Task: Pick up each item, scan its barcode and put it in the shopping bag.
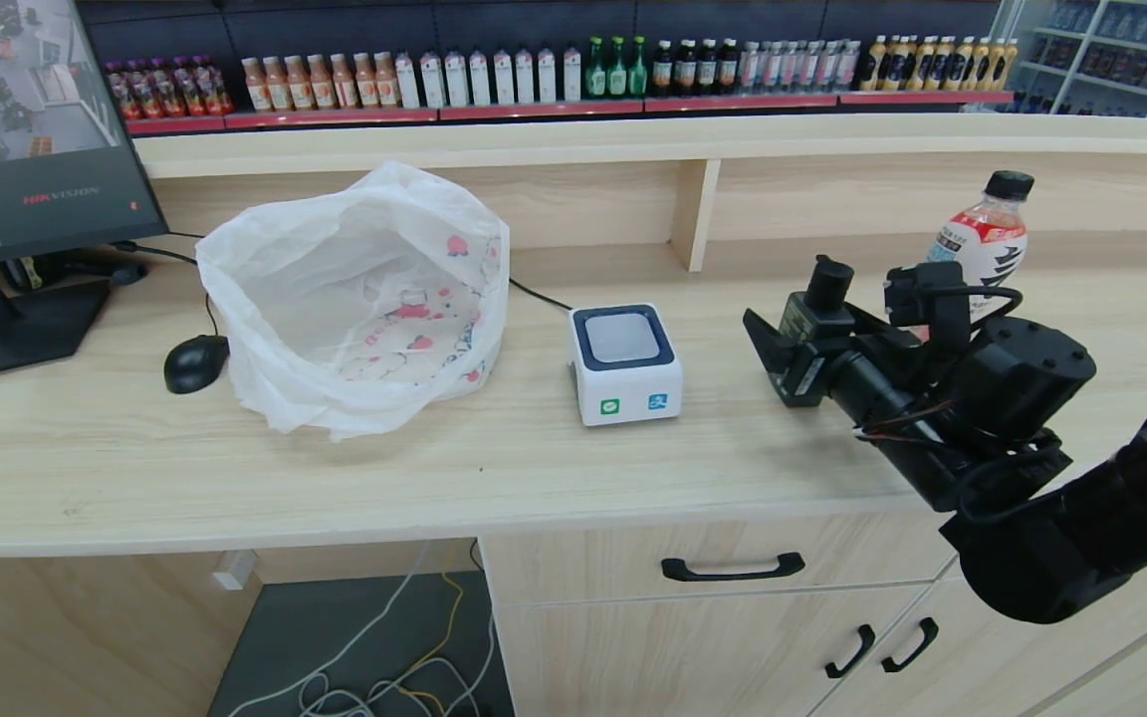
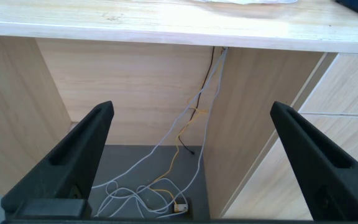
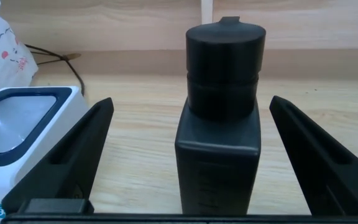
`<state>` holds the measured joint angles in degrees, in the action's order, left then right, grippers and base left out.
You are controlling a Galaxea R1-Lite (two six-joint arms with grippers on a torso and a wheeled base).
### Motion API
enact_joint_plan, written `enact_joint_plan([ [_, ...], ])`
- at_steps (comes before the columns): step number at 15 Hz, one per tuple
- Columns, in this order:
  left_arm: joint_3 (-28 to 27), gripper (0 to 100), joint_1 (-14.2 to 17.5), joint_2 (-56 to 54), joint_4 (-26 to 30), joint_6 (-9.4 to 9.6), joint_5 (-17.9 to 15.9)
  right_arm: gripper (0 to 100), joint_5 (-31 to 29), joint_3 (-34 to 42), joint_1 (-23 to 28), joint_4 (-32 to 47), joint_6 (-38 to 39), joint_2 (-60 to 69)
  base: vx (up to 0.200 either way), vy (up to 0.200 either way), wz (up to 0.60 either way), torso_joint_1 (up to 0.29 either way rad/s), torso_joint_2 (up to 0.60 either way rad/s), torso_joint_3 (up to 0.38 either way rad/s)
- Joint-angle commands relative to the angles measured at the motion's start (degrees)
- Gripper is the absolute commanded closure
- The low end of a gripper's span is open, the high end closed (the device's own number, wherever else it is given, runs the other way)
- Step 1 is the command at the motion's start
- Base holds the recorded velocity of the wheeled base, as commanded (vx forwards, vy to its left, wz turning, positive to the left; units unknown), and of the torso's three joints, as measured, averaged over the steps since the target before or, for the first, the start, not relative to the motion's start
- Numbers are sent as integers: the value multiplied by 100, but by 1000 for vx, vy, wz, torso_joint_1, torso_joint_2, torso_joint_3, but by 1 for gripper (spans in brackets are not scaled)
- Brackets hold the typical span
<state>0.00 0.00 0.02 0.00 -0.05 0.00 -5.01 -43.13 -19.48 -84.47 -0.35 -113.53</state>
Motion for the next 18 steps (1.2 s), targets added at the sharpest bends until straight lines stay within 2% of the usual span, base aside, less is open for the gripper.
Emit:
enact_joint_plan([
  [1, 0, 0, 0, -2, 0, -4, 0, 0, 0, -64, 6, -8, 0, -117, 0, 0, 0, 0, 0, 0],
  [14, 0, 0, 0, -2, 0, -4, 0, 0, 9, -99, 146, -35, 18, -301, 0, 0, 0, 0, 0, 0],
  [15, 0, 0, 0, -2, 0, -4, 0, 100, 9, -108, 138, -35, 9, -319, 0, 0, 0, 0, 0, 0],
  [18, 0, 0, 0, -2, 0, -4, 0, 100, 9, -152, 138, -35, 18, -336, 0, 0, 0, 0, 0, 0],
])
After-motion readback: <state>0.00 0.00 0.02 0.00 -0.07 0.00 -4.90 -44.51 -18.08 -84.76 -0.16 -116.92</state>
